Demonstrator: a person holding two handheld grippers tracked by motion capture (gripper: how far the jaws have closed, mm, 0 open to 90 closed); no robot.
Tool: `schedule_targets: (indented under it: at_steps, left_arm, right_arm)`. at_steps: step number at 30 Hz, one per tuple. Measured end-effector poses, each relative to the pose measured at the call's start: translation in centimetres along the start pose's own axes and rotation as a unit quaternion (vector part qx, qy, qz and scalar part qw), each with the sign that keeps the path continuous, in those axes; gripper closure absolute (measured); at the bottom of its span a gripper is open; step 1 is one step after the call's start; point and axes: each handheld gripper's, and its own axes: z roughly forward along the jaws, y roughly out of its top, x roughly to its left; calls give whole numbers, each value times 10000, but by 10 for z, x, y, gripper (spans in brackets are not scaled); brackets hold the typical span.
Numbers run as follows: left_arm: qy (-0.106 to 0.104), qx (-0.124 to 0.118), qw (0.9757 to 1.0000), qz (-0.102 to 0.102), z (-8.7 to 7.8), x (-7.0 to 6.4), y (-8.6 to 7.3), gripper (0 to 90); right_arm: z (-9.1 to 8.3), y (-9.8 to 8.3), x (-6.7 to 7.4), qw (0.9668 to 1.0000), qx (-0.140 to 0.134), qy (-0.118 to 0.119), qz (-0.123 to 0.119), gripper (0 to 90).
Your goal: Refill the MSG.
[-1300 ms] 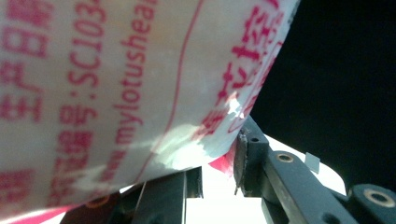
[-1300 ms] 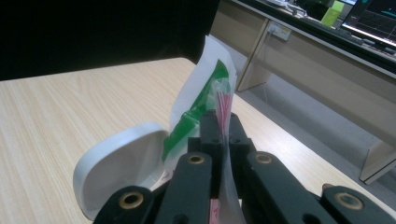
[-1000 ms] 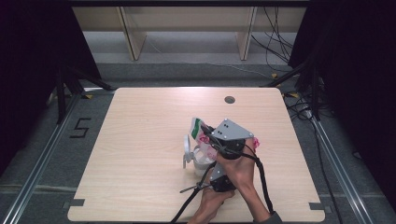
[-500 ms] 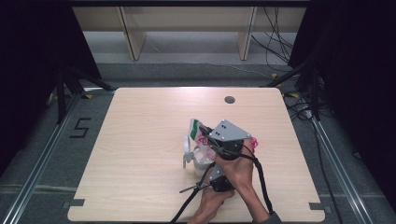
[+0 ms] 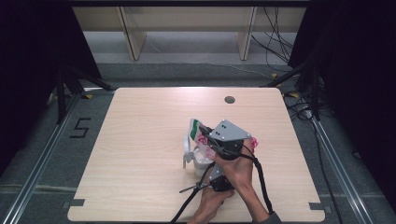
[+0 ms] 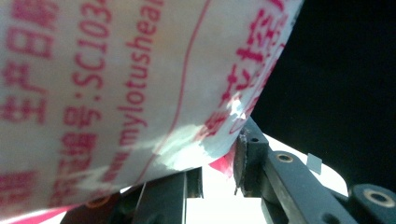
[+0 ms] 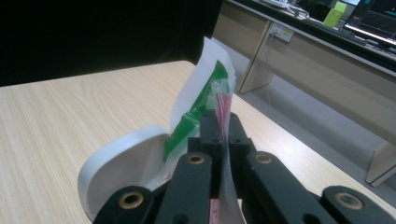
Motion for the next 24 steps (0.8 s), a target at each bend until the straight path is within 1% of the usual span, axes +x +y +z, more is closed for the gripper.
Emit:
schedule_targets:
  at_steps: [2, 3, 4, 5, 6, 9, 10, 11, 12, 13, 14, 15, 16, 18, 19, 20, 21, 22, 23, 24]
  left_arm:
    - [-4, 36, 10000, 12, 0, 0, 0, 753]
    - [12, 43, 10000, 19, 0, 0, 0, 752]
    - [66, 130, 9999, 56, -1, 1, 0, 753]
    - [29, 70, 10000, 29, -1, 0, 0, 753]
    - [37, 32, 10000, -7, -1, 0, 1, 753]
    - [39, 78, 10000, 19, -1, 0, 0, 753]
    - [-16, 14, 10000, -17, 0, 1, -1, 753]
    - [-6, -25, 10000, -50, 0, 0, -1, 753]
    - [7, -33, 10000, -25, 0, 0, -1, 753]
    - [12, -7, 10000, 6, -1, 0, -1, 753]
    - [60, 72, 9999, 42, -2, 0, 0, 753]
    - [-8, -6, 10000, -17, 0, 0, -2, 753]
    - [0, -27, 10000, -31, 0, 0, -2, 752]
    - [22, 81, 10000, -15, -2, 1, -2, 752]
    - [-38, -22, 10000, -44, -2, 1, -2, 753]
    - [-31, -65, 9999, -89, -1, 1, -2, 753]
    - [-20, -34, 10000, -83, -1, 1, -2, 753]
    - [-7, -10, 10000, -61, -1, 1, -3, 752]
    - [25, 80, 10000, -23, -2, 1, -3, 752]
    - [-8, 12, 10000, -46, -1, 2, -3, 753]
  right_arm:
    - [1, 0, 1, 10000, 31, 2, -2, 900]
    - [1, 0, 1, 10000, 51, -33, -1, 900]
    - [2, -1, 1, 10000, 46, 20, 17, 900]
    - [1, 0, 2, 10000, 39, -30, 18, 900]
    - [0, 0, 2, 10000, 13, 16, -11, 900]
    - [1, 0, 3, 10000, 46, 3, -54, 900]
    - [2, 0, 3, 10000, 63, -14, -62, 900]
    - [2, -1, 3, 10000, 42, -22, -50, 900]
    - [1, 0, 2, 10000, 14, -26, -40, 900]
    - [1, 0, 2, 10000, -3, -19, -44, 900]
    - [0, 0, 2, 10000, 4, 4, -26, 900]
    - [1, 0, 2, 10000, 9, -30, -47, 900]
    - [3, -1, 3, 10000, 63, -23, -62, 900]
    - [4, -2, 4, 9999, 83, -37, -58, 900]
    - [4, -1, 3, 10000, 65, 10, -45, 900]
    - [3, 0, 4, 10000, 28, -14, -55, 900]
    - [3, 0, 4, 10000, 42, -10, -40, 900]
    - [4, -1, 4, 9999, 75, -10, -88, 900]
    - [5, -1, 4, 9999, 95, -6, -94, 900]
    - [5, -2, 4, 9999, 107, 16, -71, 900]
